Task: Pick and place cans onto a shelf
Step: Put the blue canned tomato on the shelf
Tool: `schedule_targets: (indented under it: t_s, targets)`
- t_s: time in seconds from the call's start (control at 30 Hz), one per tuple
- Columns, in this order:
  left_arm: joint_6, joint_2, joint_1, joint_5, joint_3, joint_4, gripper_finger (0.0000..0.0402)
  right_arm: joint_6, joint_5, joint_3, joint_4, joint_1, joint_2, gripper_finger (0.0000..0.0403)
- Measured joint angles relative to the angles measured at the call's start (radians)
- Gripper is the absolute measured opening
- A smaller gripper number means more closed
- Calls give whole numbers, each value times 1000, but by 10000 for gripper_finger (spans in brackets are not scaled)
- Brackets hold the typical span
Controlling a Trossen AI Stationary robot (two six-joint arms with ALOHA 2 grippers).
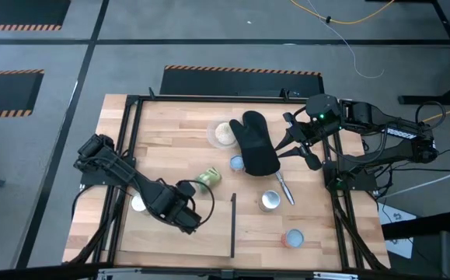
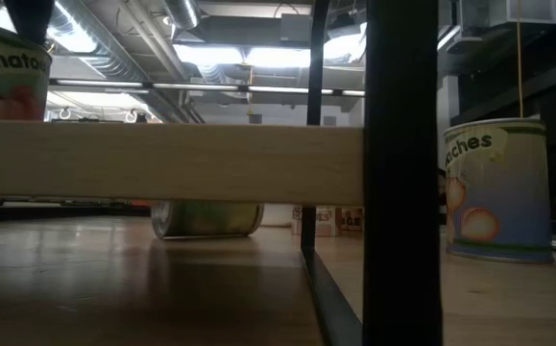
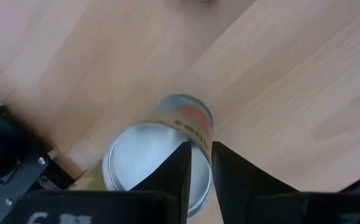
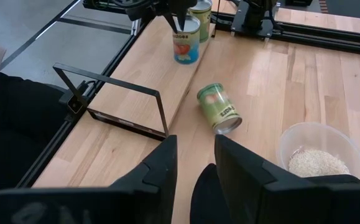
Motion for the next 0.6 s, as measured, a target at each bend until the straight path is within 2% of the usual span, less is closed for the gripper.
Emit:
schedule_targets:
  t_s: [0.23, 0.6]
  targets:
    - [3, 0, -6, 27, 0, 0, 53, 0, 0, 0, 0, 0, 0, 112]
    - [61, 0, -8, 43, 0, 0, 5, 0, 0, 0, 0, 0, 0, 112]
